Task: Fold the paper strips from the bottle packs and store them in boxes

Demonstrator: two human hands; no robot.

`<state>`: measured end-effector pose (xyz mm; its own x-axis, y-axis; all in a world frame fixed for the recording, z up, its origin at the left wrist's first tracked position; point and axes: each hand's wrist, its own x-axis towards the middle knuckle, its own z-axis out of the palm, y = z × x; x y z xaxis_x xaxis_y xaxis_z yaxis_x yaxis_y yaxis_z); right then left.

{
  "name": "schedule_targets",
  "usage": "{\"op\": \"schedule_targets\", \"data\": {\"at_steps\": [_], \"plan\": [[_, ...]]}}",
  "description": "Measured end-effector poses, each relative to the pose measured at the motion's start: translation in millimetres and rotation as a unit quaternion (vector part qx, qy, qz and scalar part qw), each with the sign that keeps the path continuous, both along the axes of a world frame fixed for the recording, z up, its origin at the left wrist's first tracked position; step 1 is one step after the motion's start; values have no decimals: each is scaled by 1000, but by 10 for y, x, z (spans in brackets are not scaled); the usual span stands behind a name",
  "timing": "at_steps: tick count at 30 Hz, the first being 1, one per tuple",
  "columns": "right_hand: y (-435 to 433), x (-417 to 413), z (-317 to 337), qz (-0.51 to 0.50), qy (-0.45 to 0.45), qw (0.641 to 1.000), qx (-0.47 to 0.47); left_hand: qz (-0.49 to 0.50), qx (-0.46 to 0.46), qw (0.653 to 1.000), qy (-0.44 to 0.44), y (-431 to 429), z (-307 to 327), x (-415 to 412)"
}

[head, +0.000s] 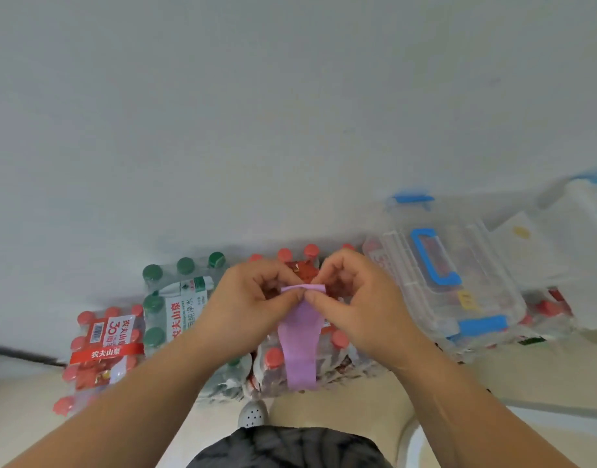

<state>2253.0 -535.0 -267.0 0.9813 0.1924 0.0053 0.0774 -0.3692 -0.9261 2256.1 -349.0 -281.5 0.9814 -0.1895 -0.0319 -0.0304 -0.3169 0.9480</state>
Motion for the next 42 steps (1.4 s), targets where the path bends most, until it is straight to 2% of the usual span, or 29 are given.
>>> {"op": "schedule_targets", "data": {"at_steps": [4,11,15,22,29,34,42], "plan": [[-233,-307,32,54,43,997,41,40,-40,998,13,-193,180,-448],[-630,-779,-51,74,86,985,129,141,-101,983,57,-627,233,-1132],[-809,-986,-122,90,90,983,133,189,-135,970,69,-832,193,-1441],[-958,-1216,-44,59,95,979,168,257,-190,945,72,-1054,215,-1658],[-982,-1243,17,33,55,988,142,253,-191,946,75,-1173,259,-1689],[-1023,-1269,39,8,33,988,150,237,-156,957,58,-1237,298,-1714],[-1124,-1290,60,33,61,981,180,214,-109,971,13,-1301,374,-1748]]}}
